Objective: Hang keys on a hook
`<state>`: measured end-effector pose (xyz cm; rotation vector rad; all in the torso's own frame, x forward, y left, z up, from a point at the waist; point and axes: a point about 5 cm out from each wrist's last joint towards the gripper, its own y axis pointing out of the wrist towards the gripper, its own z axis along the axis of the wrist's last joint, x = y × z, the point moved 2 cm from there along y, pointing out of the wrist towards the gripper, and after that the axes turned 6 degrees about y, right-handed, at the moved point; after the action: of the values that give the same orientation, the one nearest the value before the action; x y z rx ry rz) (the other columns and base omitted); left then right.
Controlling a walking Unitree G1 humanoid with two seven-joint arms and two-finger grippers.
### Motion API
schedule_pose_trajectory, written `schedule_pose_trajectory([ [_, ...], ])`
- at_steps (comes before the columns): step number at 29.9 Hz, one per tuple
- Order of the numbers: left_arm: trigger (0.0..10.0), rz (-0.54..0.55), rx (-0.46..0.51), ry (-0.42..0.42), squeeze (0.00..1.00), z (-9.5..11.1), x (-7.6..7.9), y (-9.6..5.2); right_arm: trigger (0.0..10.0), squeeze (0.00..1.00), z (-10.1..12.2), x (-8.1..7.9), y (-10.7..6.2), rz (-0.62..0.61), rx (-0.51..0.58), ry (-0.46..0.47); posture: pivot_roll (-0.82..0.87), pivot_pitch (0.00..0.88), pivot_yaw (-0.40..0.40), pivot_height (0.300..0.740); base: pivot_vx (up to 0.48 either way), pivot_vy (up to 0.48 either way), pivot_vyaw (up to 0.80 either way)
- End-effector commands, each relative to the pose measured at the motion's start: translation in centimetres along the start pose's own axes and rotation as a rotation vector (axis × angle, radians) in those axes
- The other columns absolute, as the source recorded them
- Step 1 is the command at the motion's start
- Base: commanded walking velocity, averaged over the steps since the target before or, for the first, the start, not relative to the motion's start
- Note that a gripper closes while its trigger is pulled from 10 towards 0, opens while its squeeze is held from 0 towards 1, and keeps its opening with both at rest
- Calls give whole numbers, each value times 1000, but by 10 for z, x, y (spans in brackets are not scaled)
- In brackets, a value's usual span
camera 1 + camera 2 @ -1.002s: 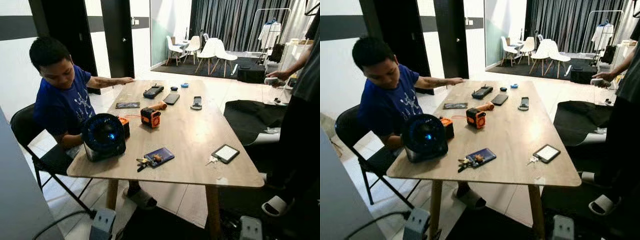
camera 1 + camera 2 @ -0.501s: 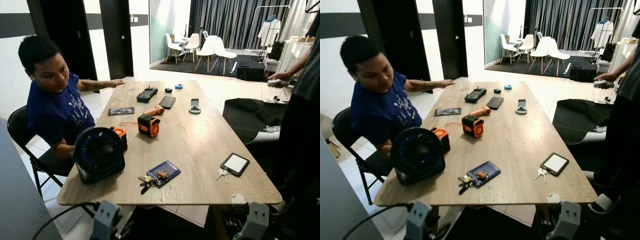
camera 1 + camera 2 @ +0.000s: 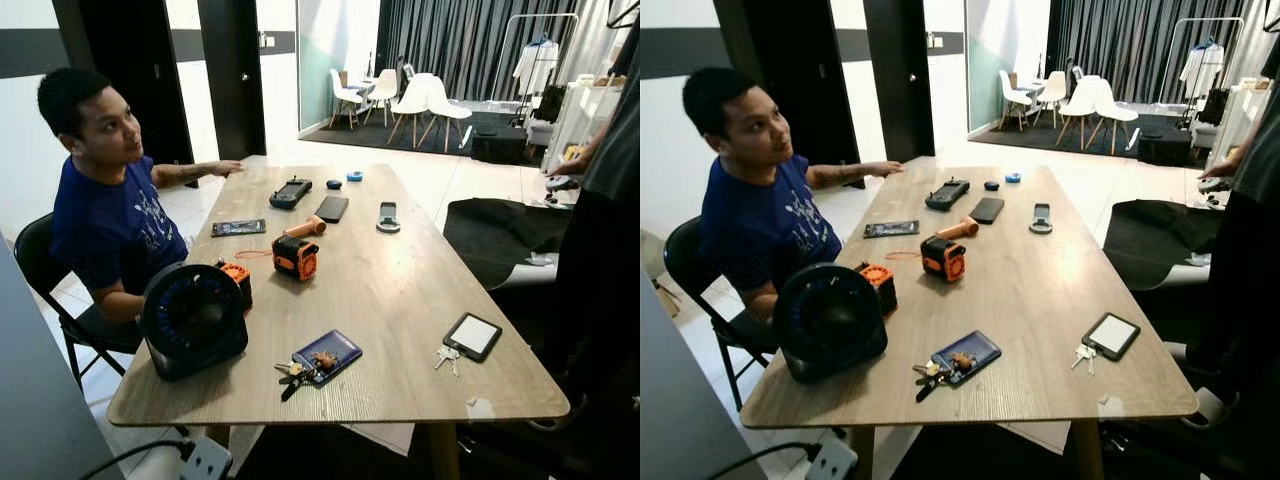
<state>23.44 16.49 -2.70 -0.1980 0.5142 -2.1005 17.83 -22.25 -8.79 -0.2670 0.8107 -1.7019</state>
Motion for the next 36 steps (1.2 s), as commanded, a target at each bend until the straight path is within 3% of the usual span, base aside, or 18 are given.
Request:
schedule_pose_trajectory([
  [1, 10000, 0, -52, 22, 0, -11, -1, -5, 10000, 0, -9, 2, -3, -10, -35, -6, 50, 21, 25, 740, 0, 0, 0],
  [10, 10000, 143, -85, 52, 0, -17, -9, -6, 10000, 0, -18, 9, -8, -47, -67, -11, 51, 21, 29, 740, 0, 0, 0],
  [14, 10000, 215, -84, 36, 0, -18, -13, -6, 10000, 0, -18, 11, -9, -64, -64, -71, 53, 19, 27, 740, 0, 0, 0],
  [15, 10000, 280, -72, 24, 0, -19, -18, -10, 10000, 0, -7, 26, -11, -163, 6, -122, 56, 15, 27, 740, 0, 0, 0],
  [18, 10000, 313, -41, -7, 0, -18, -24, -17, 10000, 0, 6, 42, -15, -254, 81, -110, 53, 15, 28, 740, 0, 0, 0],
  [22, 10000, 239, 20, -4, 51, -14, -27, -27, 10000, 0, 27, 61, -21, -334, 193, -61, 56, 14, 28, 740, 0, 0, 0],
  [25, 10000, 144, 37, 24, 39, -12, -23, -33, 10000, 0, 39, 65, -21, -326, 253, -42, 56, 13, 28, 740, 0, 0, 0],
  [26, 10000, 68, 70, 45, 16, -5, -21, -37, 10000, 0, 54, 65, -21, -286, 318, -53, 58, 12, 28, 740, 0, 0, 0],
  [28, 10000, 68, 70, 45, 16, -5, -21, -37, 10000, 0, 54, 65, -21, -286, 318, -53, 58, 12, 28, 740, 0, 0, 0],
  [36, 10000, -79, 188, 98, 0, 28, -21, -41, 10000, 0, 104, 48, -25, -110, 564, -50, 56, 13, 32, 740, 0, 0, 0],
])
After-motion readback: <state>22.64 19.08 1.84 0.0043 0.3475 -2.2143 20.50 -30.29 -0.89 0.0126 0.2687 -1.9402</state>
